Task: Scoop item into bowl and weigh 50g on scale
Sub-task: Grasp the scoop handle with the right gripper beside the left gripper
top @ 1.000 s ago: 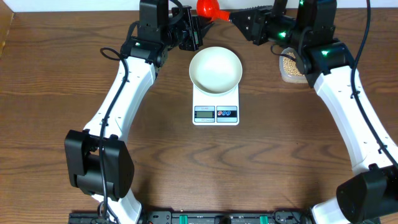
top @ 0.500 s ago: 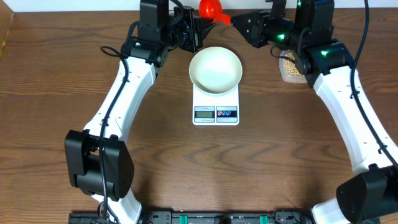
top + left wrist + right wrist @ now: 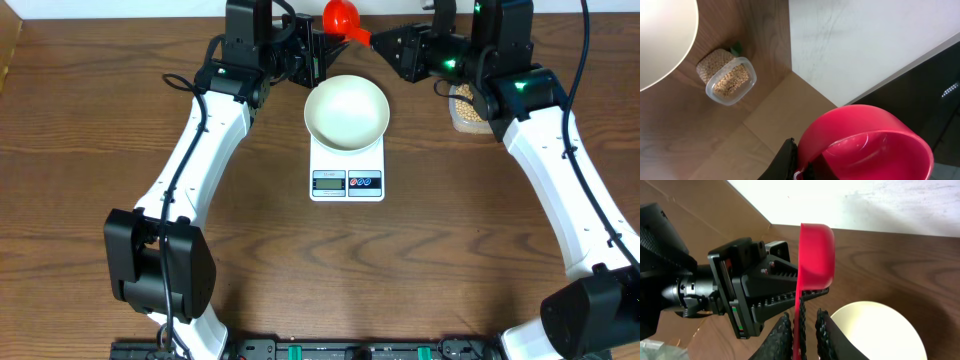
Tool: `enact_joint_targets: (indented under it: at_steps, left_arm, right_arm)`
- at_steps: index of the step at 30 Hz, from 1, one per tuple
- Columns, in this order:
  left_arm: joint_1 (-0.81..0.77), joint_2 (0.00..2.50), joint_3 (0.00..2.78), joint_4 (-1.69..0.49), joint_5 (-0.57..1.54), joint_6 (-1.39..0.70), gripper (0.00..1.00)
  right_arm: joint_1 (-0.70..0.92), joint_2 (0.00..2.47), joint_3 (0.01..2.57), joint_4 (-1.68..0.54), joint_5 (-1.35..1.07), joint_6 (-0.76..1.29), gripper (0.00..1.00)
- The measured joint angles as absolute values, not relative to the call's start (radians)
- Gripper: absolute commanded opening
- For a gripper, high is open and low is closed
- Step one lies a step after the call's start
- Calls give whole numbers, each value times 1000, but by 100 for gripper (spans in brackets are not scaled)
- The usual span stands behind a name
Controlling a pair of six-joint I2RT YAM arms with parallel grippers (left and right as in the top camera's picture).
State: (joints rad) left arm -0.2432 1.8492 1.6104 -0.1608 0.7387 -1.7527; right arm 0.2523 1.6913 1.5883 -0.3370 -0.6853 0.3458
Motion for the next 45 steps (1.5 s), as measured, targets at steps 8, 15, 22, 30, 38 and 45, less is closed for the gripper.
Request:
enact_joint_targets:
  at_steps: [8,15,22,30,38,45]
  left_arm:
    - [-243,1849,1610,-161,739,-1753,7]
    - [-243,1849,1610,-161,739,-1753,7]
    - [-238,1849,1610,-161,739,-1748,7]
    - [-236,1849,1610,-165,739,-1746,8]
    - [-236,1849,1610,-168,739,-1746,7]
    - [-236,1849,1610,-168,739,-1746,7]
  right_arm:
    - [253,1691,1588,-343,-712,330,13]
    - [250,1691,1588,-343,-719,328,13]
    - [233,1691,1589,-343,-742,328,13]
    - [232,1691,1588,-352,-752,327,13]
    - [232,1691,1588,-356,-755,327,13]
    - [232,1691,1588,-356,-756,325,11]
